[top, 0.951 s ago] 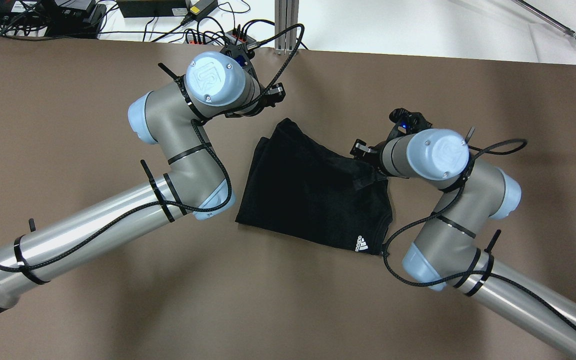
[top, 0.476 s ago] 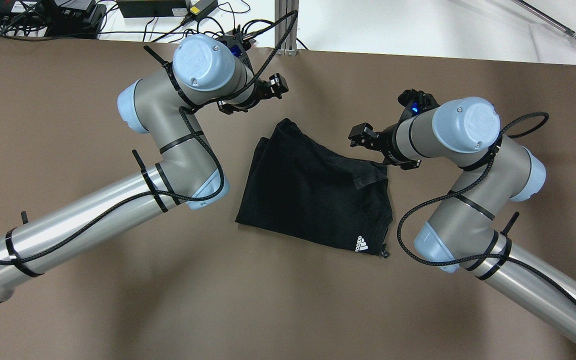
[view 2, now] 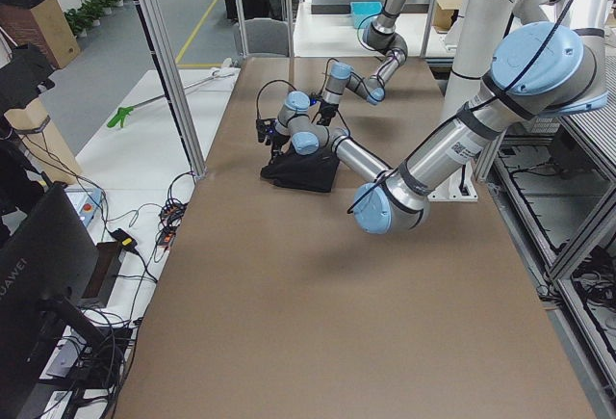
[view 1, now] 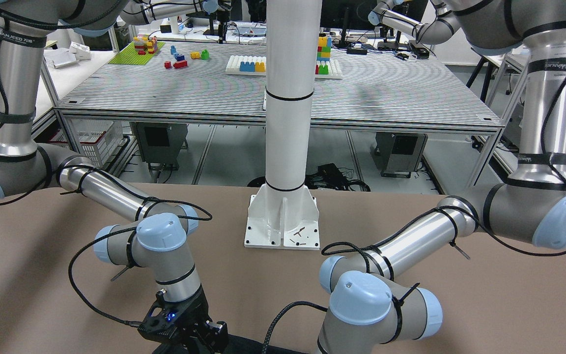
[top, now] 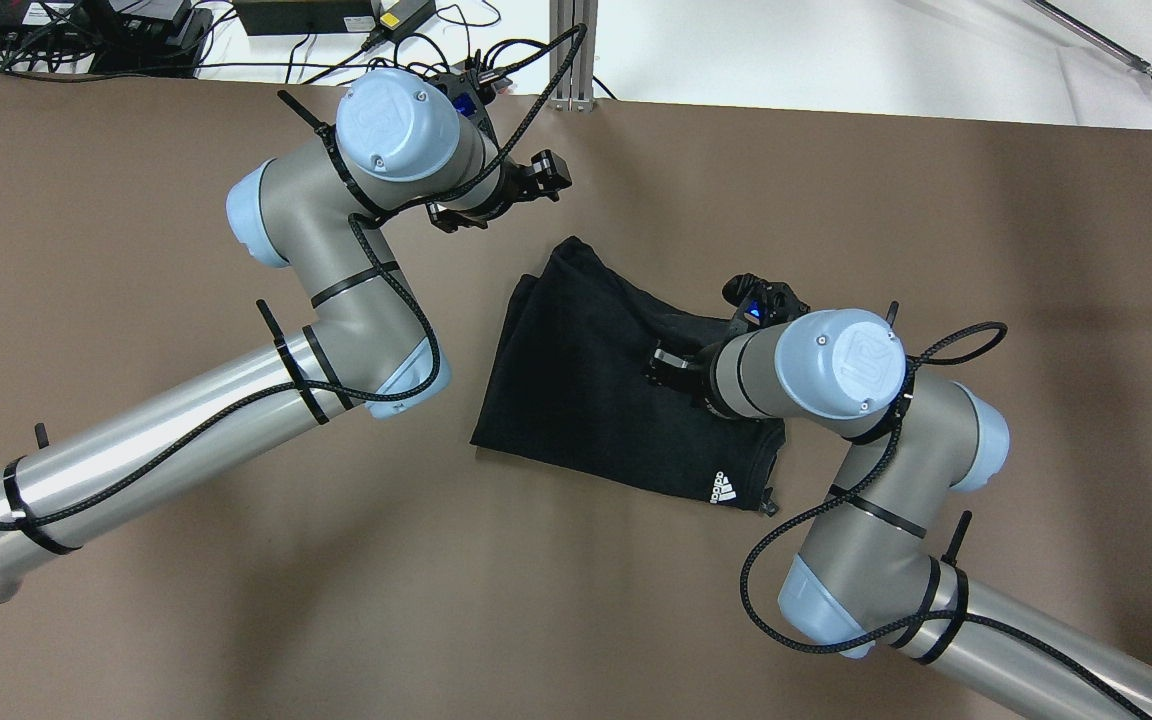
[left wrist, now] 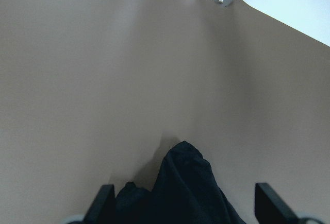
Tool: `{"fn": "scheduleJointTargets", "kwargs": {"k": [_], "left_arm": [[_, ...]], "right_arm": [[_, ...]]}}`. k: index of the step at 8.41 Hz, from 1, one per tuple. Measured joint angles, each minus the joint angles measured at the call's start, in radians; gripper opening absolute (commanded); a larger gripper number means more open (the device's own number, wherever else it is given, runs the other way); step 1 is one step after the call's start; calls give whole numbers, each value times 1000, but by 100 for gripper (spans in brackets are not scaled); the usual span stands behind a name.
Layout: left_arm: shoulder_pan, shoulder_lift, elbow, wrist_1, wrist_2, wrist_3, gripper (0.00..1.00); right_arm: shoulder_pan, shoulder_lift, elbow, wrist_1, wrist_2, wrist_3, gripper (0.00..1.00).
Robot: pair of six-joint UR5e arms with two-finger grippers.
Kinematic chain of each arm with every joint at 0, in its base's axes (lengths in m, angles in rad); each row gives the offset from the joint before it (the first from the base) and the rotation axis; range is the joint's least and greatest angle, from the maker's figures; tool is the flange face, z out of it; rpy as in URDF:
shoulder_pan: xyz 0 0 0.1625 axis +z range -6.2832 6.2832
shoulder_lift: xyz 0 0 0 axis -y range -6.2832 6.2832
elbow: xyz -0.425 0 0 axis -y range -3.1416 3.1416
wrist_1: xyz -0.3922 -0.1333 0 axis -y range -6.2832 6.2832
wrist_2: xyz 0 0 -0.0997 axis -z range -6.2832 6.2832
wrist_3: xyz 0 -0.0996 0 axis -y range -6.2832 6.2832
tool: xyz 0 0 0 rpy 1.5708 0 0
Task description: Fold clothes
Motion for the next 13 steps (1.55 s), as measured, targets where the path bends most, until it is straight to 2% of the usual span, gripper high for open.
{"fn": "scheduleJointTargets", "kwargs": {"k": [3, 5, 8, 9, 10, 11, 13], "left_arm": [[0, 2, -1, 0, -1, 0, 95], [0, 6, -1, 0, -1, 0, 95], [0, 11, -1, 0, -1, 0, 95], [0, 12, -1, 0, -1, 0, 95], [0, 12, -1, 0, -2, 0, 95], [0, 12, -1, 0, -2, 0, 95], [-1, 14, -2, 0, -3, 0, 95]], "right_arm": [[-17, 21, -79, -23, -81, -11, 0], [17, 78, -196, -16, -150, -69, 0], [123, 162, -400, 16, -157, -175, 0], [162, 193, -479, 36, -153, -217, 8], [195, 213, -525, 46, -141, -256, 59], [220, 223, -547, 52, -121, -286, 90], [237, 233, -555, 54, -103, -323, 93]]}}
